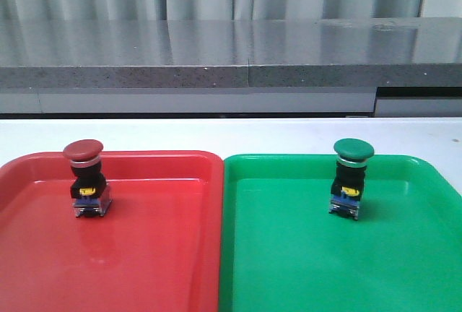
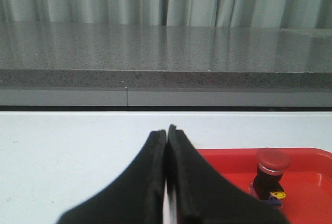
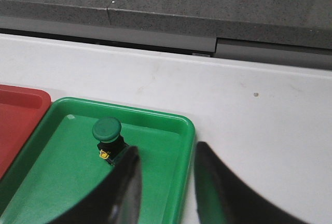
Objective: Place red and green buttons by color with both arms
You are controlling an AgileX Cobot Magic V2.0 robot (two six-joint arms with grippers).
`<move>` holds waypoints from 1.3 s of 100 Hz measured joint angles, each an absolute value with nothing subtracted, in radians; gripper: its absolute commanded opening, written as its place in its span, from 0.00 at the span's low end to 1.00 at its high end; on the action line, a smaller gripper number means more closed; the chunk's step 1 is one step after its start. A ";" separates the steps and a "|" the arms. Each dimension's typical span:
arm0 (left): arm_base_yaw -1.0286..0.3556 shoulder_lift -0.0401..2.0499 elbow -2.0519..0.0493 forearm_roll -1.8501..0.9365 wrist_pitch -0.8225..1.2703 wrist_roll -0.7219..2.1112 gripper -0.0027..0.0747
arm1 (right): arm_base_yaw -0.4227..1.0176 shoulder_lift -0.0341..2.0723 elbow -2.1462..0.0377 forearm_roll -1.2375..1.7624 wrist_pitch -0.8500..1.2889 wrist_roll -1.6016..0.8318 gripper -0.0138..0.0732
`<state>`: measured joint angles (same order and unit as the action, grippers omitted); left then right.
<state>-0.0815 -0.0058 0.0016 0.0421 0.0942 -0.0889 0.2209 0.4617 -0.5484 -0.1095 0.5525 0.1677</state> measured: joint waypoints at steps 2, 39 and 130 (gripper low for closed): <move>-0.081 -0.006 0.002 0.042 0.094 -0.089 0.01 | 0.221 0.462 -0.548 -0.110 0.552 0.168 0.18; -0.081 -0.006 0.002 0.042 0.094 -0.089 0.01 | 0.221 0.462 -0.548 -0.110 0.552 0.168 0.08; -0.081 -0.006 0.002 0.042 0.094 -0.089 0.01 | 0.188 0.351 -0.457 -0.112 0.391 0.140 0.08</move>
<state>-0.0815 -0.0058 0.0016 0.0421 0.0942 -0.0889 0.1884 0.3515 -0.4565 -0.1116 0.3905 0.1398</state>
